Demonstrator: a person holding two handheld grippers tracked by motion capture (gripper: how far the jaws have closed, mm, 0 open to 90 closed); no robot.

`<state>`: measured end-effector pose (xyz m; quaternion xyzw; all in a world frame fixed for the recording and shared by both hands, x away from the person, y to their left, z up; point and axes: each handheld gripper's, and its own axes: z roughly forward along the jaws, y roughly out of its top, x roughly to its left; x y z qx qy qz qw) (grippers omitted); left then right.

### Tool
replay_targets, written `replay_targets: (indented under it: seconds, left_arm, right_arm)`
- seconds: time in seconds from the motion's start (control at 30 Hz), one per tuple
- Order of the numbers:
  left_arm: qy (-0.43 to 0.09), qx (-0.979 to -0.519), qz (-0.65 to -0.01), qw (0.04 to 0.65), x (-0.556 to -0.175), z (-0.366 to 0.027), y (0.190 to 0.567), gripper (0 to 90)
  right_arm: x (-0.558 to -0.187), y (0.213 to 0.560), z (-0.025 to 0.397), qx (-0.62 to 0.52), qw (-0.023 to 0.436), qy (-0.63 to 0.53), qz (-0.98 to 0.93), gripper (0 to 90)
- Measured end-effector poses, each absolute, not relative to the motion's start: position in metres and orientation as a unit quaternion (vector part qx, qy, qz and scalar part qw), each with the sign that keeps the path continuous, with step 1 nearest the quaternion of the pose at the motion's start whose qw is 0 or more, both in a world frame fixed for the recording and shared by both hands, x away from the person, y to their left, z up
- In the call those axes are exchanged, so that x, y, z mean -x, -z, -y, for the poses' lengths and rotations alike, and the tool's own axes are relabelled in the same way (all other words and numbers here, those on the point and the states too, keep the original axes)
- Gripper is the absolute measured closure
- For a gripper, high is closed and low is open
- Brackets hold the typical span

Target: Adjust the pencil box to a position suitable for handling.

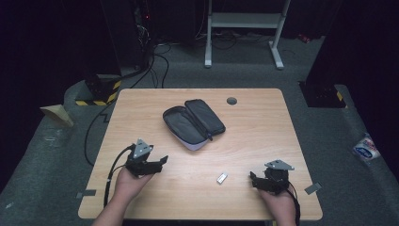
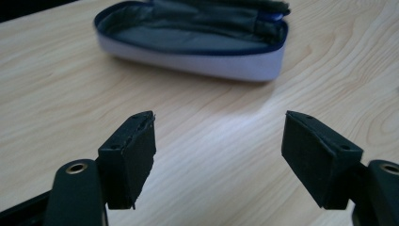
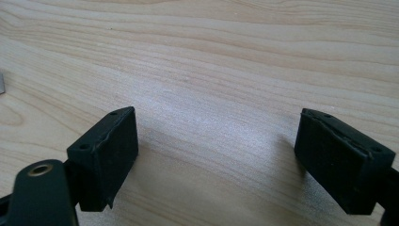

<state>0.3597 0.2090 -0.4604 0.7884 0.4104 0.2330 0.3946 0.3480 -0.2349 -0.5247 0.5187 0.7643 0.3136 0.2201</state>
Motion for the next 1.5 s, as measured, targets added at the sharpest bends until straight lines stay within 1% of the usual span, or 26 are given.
replay_targets:
  seconds: [0.03, 0.07, 0.1, 0.2, 0.23, 0.37, 0.5, 0.6, 0.63, 0.67, 0.7, 0.77, 0.93, 1.03, 1.13, 1.17, 1.27, 1.3, 1.33, 1.37, 1.43, 1.5]
  left_arm:
    - [-0.236, -0.792, -0.404, 0.392, -0.364, -0.197, 0.459, 27.4]
    - [-0.236, -0.792, -0.404, 0.392, -0.364, -0.197, 0.459, 27.6]
    - [-0.232, -0.795, -0.401, 0.392, -0.37, -0.185, 0.459, 28.5]
    - [-0.228, -0.8, -0.395, 0.39, -0.378, -0.168, 0.459, 30.9]
    - [-0.228, -0.8, -0.395, 0.39, -0.378, -0.168, 0.459, 31.0]
    - [-0.226, -0.805, -0.387, 0.389, -0.394, -0.144, 0.456, 32.1]
    - [-0.231, -0.807, -0.377, 0.391, -0.404, -0.132, 0.452, 33.7]
    - [-0.225, -0.807, -0.379, 0.393, -0.413, -0.126, 0.452, 34.9]
    - [-0.22, -0.808, -0.38, 0.393, -0.416, -0.123, 0.453, 38.9]
    - [-0.221, -0.809, -0.378, 0.393, -0.418, -0.122, 0.454, 38.9]
    - [-0.216, -0.811, -0.379, 0.391, -0.422, -0.119, 0.457, 42.3]
    - [-0.21, -0.811, -0.381, 0.39, -0.425, -0.118, 0.459, 44.5]
    - [-0.2, -0.812, -0.38, 0.394, -0.43, -0.112, 0.468, 46.7]
    - [-0.179, -0.815, -0.382, 0.396, -0.432, -0.108, 0.475, 46.1]
    - [-0.186, -0.818, -0.381, 0.389, -0.432, -0.106, 0.478, 46.1]
    - [-0.181, -0.817, -0.385, 0.389, -0.431, -0.104, 0.48, 48.2]
    - [-0.182, -0.818, -0.384, 0.388, -0.43, -0.102, 0.482, 50.6]
    - [-0.182, -0.818, -0.385, 0.386, -0.43, -0.101, 0.483, 54.8]
    - [-0.182, -0.818, -0.386, 0.385, -0.43, -0.101, 0.484, 54.8]
    - [-0.182, -0.815, -0.391, 0.386, -0.43, -0.101, 0.485, 58.6]
    - [-0.184, -0.814, -0.391, 0.387, -0.429, -0.099, 0.486, 59.7]
    - [-0.193, -0.819, -0.378, 0.386, -0.426, -0.097, 0.486, 66.3]
  right_arm:
    - [-0.348, 0.525, 0.235, -0.519, 0.22, -0.314, -0.764, 13.8]
    - [-0.348, 0.525, 0.235, -0.52, 0.22, -0.314, -0.763, 13.8]
    - [-0.348, 0.525, 0.235, -0.519, 0.22, -0.314, -0.764, 13.8]
    - [-0.348, 0.525, 0.235, -0.518, 0.219, -0.314, -0.765, 13.8]
    - [-0.348, 0.525, 0.235, -0.518, 0.219, -0.314, -0.765, 13.8]
    - [-0.348, 0.525, 0.235, -0.517, 0.218, -0.314, -0.766, 13.7]
    - [-0.348, 0.524, 0.235, -0.518, 0.218, -0.314, -0.766, 13.7]
    - [-0.348, 0.524, 0.235, -0.518, 0.218, -0.314, -0.766, 13.7]
    - [-0.348, 0.524, 0.236, -0.517, 0.218, -0.313, -0.766, 13.7]
    - [-0.348, 0.524, 0.236, -0.517, 0.218, -0.313, -0.766, 13.7]
    - [-0.348, 0.524, 0.236, -0.515, 0.219, -0.313, -0.767, 13.7]
    - [-0.348, 0.524, 0.236, -0.515, 0.219, -0.313, -0.767, 13.7]
    - [-0.348, 0.524, 0.235, -0.517, 0.219, -0.314, -0.766, 13.7]
    - [-0.347, 0.524, 0.235, -0.518, 0.219, -0.314, -0.765, 13.9]
    - [-0.347, 0.524, 0.235, -0.519, 0.219, -0.314, -0.764, 13.9]
    - [-0.347, 0.524, 0.235, -0.519, 0.219, -0.313, -0.764, 13.9]
    - [-0.347, 0.524, 0.235, -0.519, 0.219, -0.313, -0.764, 14.0]
    - [-0.347, 0.524, 0.235, -0.519, 0.219, -0.314, -0.764, 14.0]
    - [-0.347, 0.524, 0.235, -0.519, 0.22, -0.314, -0.765, 14.1]
    - [-0.347, 0.524, 0.235, -0.519, 0.219, -0.314, -0.764, 14.0]
    - [-0.347, 0.524, 0.235, -0.519, 0.219, -0.314, -0.765, 14.0]
    - [-0.347, 0.524, 0.235, -0.518, 0.218, -0.314, -0.765, 14.1]
